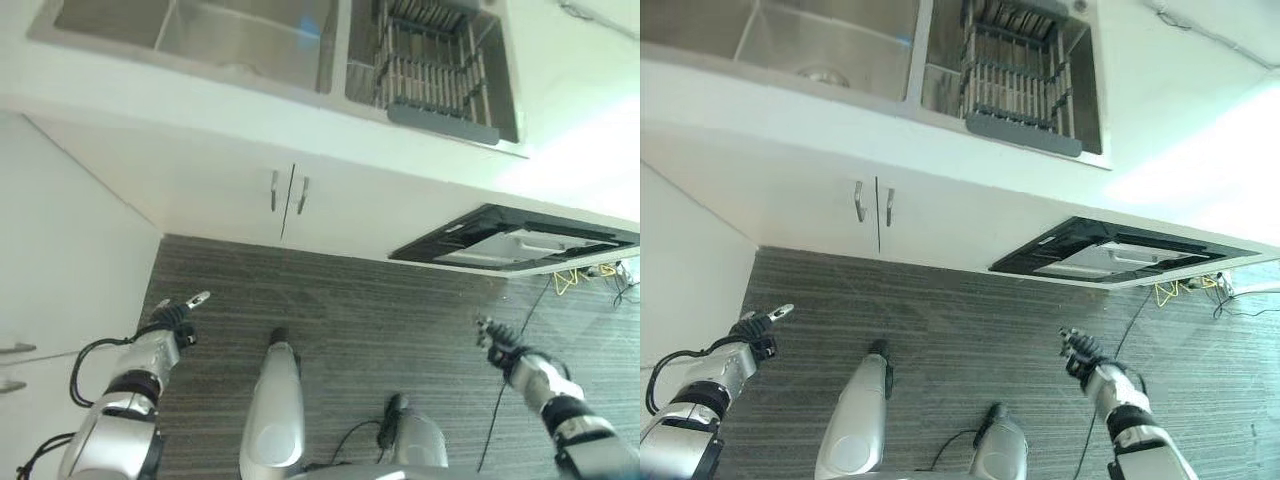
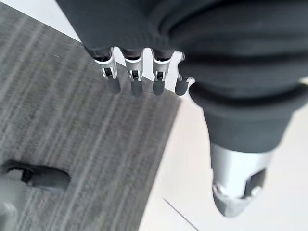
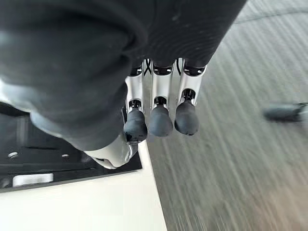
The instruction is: Place the dishes in the dishwasher.
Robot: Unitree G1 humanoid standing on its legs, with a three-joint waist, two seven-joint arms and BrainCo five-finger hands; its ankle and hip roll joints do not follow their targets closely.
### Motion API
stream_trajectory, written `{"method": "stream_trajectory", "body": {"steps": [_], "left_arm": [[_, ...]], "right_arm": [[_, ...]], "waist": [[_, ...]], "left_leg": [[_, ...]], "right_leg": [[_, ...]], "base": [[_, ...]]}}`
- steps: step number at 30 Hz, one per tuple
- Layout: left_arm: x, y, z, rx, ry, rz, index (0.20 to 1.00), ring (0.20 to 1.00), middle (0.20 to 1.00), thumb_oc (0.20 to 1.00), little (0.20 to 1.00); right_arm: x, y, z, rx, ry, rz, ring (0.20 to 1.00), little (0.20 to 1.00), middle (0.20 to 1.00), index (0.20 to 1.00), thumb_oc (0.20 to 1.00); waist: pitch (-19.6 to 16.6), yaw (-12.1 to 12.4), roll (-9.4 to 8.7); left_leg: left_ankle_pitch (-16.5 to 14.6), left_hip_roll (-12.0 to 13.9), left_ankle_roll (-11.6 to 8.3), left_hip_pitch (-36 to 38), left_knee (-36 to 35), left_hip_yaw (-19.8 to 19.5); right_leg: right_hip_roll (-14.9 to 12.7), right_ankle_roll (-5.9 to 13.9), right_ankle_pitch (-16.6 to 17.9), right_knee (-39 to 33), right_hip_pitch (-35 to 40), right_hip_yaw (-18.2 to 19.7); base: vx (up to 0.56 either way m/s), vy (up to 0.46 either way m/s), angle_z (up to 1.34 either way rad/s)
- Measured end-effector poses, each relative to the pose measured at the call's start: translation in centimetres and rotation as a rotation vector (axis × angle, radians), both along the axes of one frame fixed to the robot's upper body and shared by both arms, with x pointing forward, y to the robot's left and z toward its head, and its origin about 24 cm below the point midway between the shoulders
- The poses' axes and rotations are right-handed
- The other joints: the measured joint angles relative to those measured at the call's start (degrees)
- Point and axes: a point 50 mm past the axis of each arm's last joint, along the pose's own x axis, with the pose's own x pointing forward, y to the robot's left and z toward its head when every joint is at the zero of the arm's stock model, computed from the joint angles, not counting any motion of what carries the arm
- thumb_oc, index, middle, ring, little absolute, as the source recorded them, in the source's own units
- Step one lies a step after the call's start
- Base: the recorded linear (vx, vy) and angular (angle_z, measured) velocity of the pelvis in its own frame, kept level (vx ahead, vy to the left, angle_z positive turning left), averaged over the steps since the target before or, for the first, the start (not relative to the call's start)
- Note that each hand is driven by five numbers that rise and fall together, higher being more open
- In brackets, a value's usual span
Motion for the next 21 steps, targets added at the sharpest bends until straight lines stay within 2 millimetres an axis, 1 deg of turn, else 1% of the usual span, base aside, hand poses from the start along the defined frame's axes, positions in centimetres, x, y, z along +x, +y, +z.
{"method": "stream_trajectory", "body": {"steps": [1, 2, 3, 4, 5, 6, 7, 8, 9, 10, 12, 13, 14, 15, 17, 18, 19, 20, 21], "left_arm": [[-1.1, -1.0, -1.4, -0.051, 0.026, 0.008, 1.000, 1.000, 1.000, 1.000, 1.000], [-2.2, -1.9, -2.7, -0.086, 0.057, 0.009, 1.000, 1.000, 1.000, 1.000, 1.000], [-3.1, -2.8, -3.7, -0.115, 0.074, 0.006, 1.000, 1.000, 1.000, 1.000, 1.000], [-3.8, -3.2, -4.3, -0.130, 0.090, 0.006, 1.000, 1.000, 1.000, 1.000, 1.000], [-4.4, -3.1, -4.7, -0.138, 0.102, 0.008, 1.000, 1.000, 1.000, 1.000, 1.000], [-5.2, -3.5, -5.4, -0.164, 0.121, 0.014, 1.000, 1.000, 1.000, 1.000, 1.000], [-6.6, -3.6, -6.2, -0.185, 0.160, 0.012, 1.000, 1.000, 1.000, 1.000, 1.000], [-8.1, -3.6, -7.0, -0.193, 0.200, 0.023, 1.000, 1.000, 1.000, 1.000, 1.000], [-11.3, -4.1, -8.6, -0.228, 0.281, 0.084, 1.000, 1.000, 1.000, 1.000, 1.000], [-13.1, -4.1, -9.2, -0.233, 0.327, 0.106, 1.000, 1.000, 1.000, 1.000, 1.000], [-15.9, -4.0, -10.0, -0.240, 0.370, 0.175, 1.000, 1.000, 1.000, 1.000, 1.000], [-18.2, -4.2, -10.6, -0.252, 0.416, 0.224, 1.000, 1.000, 1.000, 1.000, 1.000], [-19.8, -4.4, -10.9, -0.259, 0.444, 0.255, 1.000, 1.000, 1.000, 1.000, 1.000], [-20.7, -4.6, -11.1, -0.263, 0.460, 0.261, 1.000, 1.000, 1.000, 1.000, 1.000], [-20.7, -5.0, -11.2, -0.275, 0.447, 0.253, 1.000, 1.000, 1.000, 1.000, 1.000], [-20.4, -5.7, -11.3, -0.296, 0.431, 0.239, 1.000, 1.000, 1.000, 1.000, 1.000], [-19.5, -6.5, -11.5, -0.315, 0.421, 0.197, 1.000, 1.000, 1.000, 1.000, 1.000], [-18.9, -7.1, -11.5, -0.332, 0.412, 0.171, 1.000, 1.000, 1.000, 1.000, 1.000], [-17.7, -7.6, -11.5, -0.355, 0.384, 0.157, 1.000, 1.000, 1.000, 1.000, 1.000]], "right_arm": [[-1.7, -0.5, -0.7, 0.005, 0.013, -0.014, 0.200, 0.200, 0.200, 0.200, 0.200], [-3.6, -1.1, -1.6, -0.003, 0.074, -0.017, 0.200, 0.200, 0.200, 0.200, 0.200], [-5.6, -1.5, -2.5, -0.014, 0.141, -0.011, 0.200, 0.200, 0.200, 0.200, 0.200], [-7.4, -1.2, -3.4, -0.001, 0.199, -0.003, 0.200, 0.200, 0.200, 0.200, 0.200], [-9.3, -0.5, -4.4, 0.024, 0.255, 0.001, 0.200, 0.200, 0.200, 0.200, 0.200], [-10.4, 0.1, -5.1, 0.037, 0.297, 0.021, 0.200, 0.200, 0.200, 0.200, 0.200], [-10.7, 0.7, -5.3, 0.045, 0.310, 0.072, 0.200, 0.200, 0.200, 0.200, 0.200], [-10.5, 1.1, -5.4, 0.046, 0.316, 0.110, 0.200, 0.200, 0.200, 0.200, 0.200], [-10.1, 1.2, -5.4, 0.031, 0.311, 0.146, 0.200, 0.200, 0.200, 0.200, 0.200], [-10.2, 1.3, -5.4, 0.029, 0.316, 0.154, 0.200, 0.200, 0.200, 0.200, 0.200], [-10.7, 1.5, -5.7, 0.031, 0.347, 0.158, 0.200, 0.200, 0.200, 0.200, 0.200], [-11.5, 1.6, -6.0, 0.037, 0.378, 0.148, 0.200, 0.200, 0.200, 0.200, 0.200], [-12.3, 1.5, -6.2, 0.039, 0.402, 0.136, 0.200, 0.200, 0.200, 0.200, 0.200], [-12.6, 1.3, -6.2, 0.035, 0.411, 0.125, 0.200, 0.200, 0.200, 0.200, 0.200], [-13.0, 1.3, -6.3, 0.016, 0.431, 0.133, 0.200, 0.200, 0.200, 0.200, 0.200], [-13.1, 1.3, -6.4, -0.002, 0.442, 0.140, 0.200, 0.200, 0.200, 0.200, 0.200], [-13.3, 1.2, -6.4, -0.011, 0.448, 0.134, 0.200, 0.200, 0.200, 0.200, 0.200], [-13.6, 1.2, -6.4, -0.013, 0.454, 0.126, 0.376, 0.376, 0.376, 0.376, 0.376], [-13.9, 1.0, -6.4, -0.017, 0.466, 0.119, 0.470, 0.470, 0.470, 0.470, 0.470]], "waist": [[-1.5, -1.4, 2.40], [-2.9, -2.9, 3.75], [-4.3, -4.2, 4.42], [-6.2, -5.2, 3.71], [-7.9, -5.4, 1.78], [-8.6, -5.1, 2.14], [-9.3, -5.0, 2.61], [-9.7, -4.6, 3.07], [-10.7, -4.2, 3.65], [-11.8, -3.8, 3.70], [-13.3, -3.2, 3.88], [-14.9, -3.0, 4.32], [-16.7, -2.9, 4.65], [-17.5, -2.5, 5.13], [-17.6, -1.8, 5.97], [-17.6, -1.8, 6.84], [-17.7, -1.9, 6.91], [-17.7, -2.3, 6.82], [-17.1, -3.2, 6.17]], "left_leg": [[2.6, -0.6, -0.01, 4.1, -6.4, -0.1], [3.2, -1.3, -0.58, 6.7, -9.8, -0.1], [3.2, -2.3, -0.70, 7.9, -10.8, -0.4], [3.1, -3.3, -1.70, 7.7, -11.0, -1.8], [3.3, -4.6, -2.63, 7.7, -11.3, -3.3], [3.4, -3.5, -4.01, 7.9, -11.2, -4.8], [4.0, -2.0, -4.84, 8.7, -11.5, -4.8], [4.5, -0.8, -5.74, 9.6, -12.1, -4.4], [5.6, 1.1, -7.42, 12.3, -14.3, -4.6], [6.0, 1.8, -8.17, 13.2, -15.4, -4.8], [6.0, 2.4, -8.43, 15.2, -17.2, -5.2], [5.7, 2.6, -8.62, 15.9, -17.2, -5.7], [5.6, 2.6, -8.54, 15.6, -17.2, -6.2], [5.5, 2.8, -8.42, 15.6, -17.2, -6.3], [5.3, 3.1, -7.66, 15.4, -17.2, -6.3], [5.4, 3.2, -6.41, 14.8, -17.0, -6.3], [3.9, 3.3, -4.02, 13.9, -16.7, -4.7], [2.0, 4.1, -3.08, 13.6, -17.2, -0.4], [2.5, 4.5, -4.73, 13.4, -16.9, 3.7]], "right_leg": [[2.3, -0.07, 0.2, -5.8, 1.1, 1.3], [2.5, -0.03, 1.0, -8.9, 1.1, 2.1], [1.7, -1.15, 2.3, -9.0, 0.5, 3.4], [1.1, -1.42, 2.0, -9.0, 0.6, 5.7], [0.5, -1.48, 2.0, -8.9, 2.4, 7.4], [1.6, -3.33, 2.4, -9.1, 3.9, 6.5], [3.2, -4.44, 1.7, -9.1, 5.1, 5.3], [4.6, -4.88, 1.4, -9.1, 5.8, 5.0], [6.5, -6.29, 0.0, -9.1, 8.3, 3.0], [6.9, -6.60, -0.6, -9.1, 8.9, 2.4], [7.8, -7.03, -1.5, -9.2, 10.8, 1.9], [8.0, -7.02, -2.0, -9.2, 11.7, 1.4], [8.1, -7.31, -2.5, -9.2, 11.7, 0.8], [8.4, -7.51, -2.6, -9.1, 11.8, 0.6], [8.9, -7.72, -2.7, -9.1, 11.8, 0.4], [9.1, -8.11, -2.6, -9.1, 11.8, -0.3], [8.7, -8.61, -2.3, -9.1, 11.7, -1.7], [7.8, -8.90, -2.0, -9.1, 11.6, -4.2], [6.3, -8.98, -2.1, -9.4, 11.4, -7.0]], "base": [[0.09, 0.009, 0.29], [0.15, -0.017, 0.31], [0.17, -0.063, 0.45], [0.18, -0.120, 0.76], [0.13, -0.156, 0.92], [0.12, -0.191, 0.84], [0.12, -0.207, 0.50], [0.16, -0.267, 0.51], [0.18, -0.304, 0.42], [0.19, -0.354, 0.44], [0.12, -0.319, 0.20], [0.08, -0.226, 0.25], [0.06, -0.175, 0.21], [0.02, -0.188, 0.15], [-0.04, -0.124, 0.11], [-0.08, -0.032, 0.35], [-0.09, 0.012, 0.60], [-0.09, 0.043, 0.99], [-0.06, 0.049, 1.10]]}}
